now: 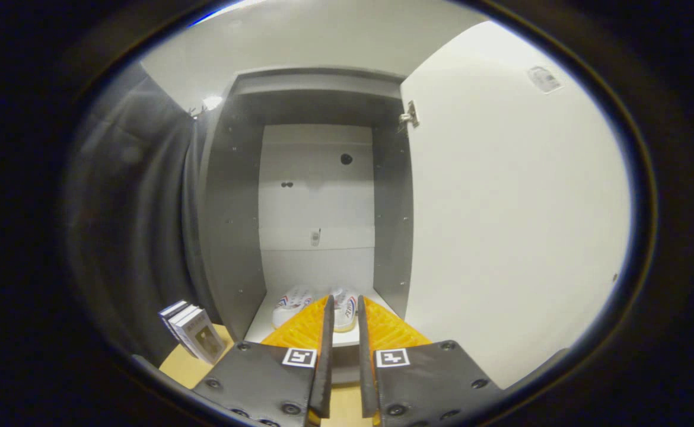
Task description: Open the shoe cabinet door, grab the shoes and put them into the shoe cabinet, then close the shoe cabinet door.
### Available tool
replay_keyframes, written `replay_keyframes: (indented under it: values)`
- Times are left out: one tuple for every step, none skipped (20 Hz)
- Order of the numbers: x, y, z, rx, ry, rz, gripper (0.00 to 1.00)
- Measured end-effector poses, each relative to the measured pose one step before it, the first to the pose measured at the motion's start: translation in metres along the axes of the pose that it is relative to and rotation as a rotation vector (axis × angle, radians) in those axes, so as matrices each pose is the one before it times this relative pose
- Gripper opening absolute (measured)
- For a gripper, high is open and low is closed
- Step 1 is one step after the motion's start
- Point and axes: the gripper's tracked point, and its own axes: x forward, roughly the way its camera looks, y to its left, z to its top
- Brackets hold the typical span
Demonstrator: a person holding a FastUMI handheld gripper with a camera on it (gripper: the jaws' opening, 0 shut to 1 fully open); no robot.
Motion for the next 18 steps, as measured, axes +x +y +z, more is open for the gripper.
replay_keyframes:
  values:
    - [-0.01136, -0.00785, 0.00398, 0.00742, -0.00513, 0.01069, 0.22]
    - [-0.01017, -0.00678, 0.00152, 0.00442, -0.00335, 0.00883, 0.22]
    - [-0.01101, -0.0065, 0.00305, 0.00141, -0.00196, 0.01213, 0.22]
    - [-0.01119, -0.0073, 0.00228, -0.00027, -0.00068, 0.01302, 0.22]
    - [-0.01138, -0.00798, 0.00169, -0.00464, 0.00324, 0.01297, 0.22]
    - [-0.01177, -0.00849, 0.0006, -0.00592, 0.00141, 0.01092, 0.22]
    - [-0.01145, -0.00841, 0.00109, -0.00559, 0.0025, 0.00987, 0.22]
    - [-0.01188, -0.00913, 0.0005, -0.00349, 0.00266, 0.00878, 0.22]
    - [-0.01184, -0.00934, 0.00091, 0.00148, 0.00043, 0.0072, 0.22]
    - [-0.01252, -0.00785, 0.00222, 0.00584, -0.00472, 0.0104, 0.22]
    - [-0.01075, -0.00785, 0.00188, 0.00766, -0.00467, 0.0088, 0.22]
    - [-0.01161, -0.00568, 0.00137, 0.0062, -0.00369, 0.01068, 0.22]
    - [-0.01038, -0.00665, 0.00115, 0.00263, -0.0019, 0.00858, 0.22]
    - [-0.00879, -0.00701, 0.00209, -0.00277, -0.0043, 0.00446, 0.22]
    - [-0.0102, -0.00853, 0.0013, -0.00676, -0.00677, -0.00219, 0.22]
    - [-0.0087, -0.00938, 0.00081, -0.00665, -0.00883, -0.00737, 0.22]
    - [-0.0082, -0.00896, 0.00188, -0.00396, -0.00749, -0.00902, 0.22]
    - [-0.00569, -0.0086, 0.00118, -0.00009, -0.00575, -0.00981, 0.22]
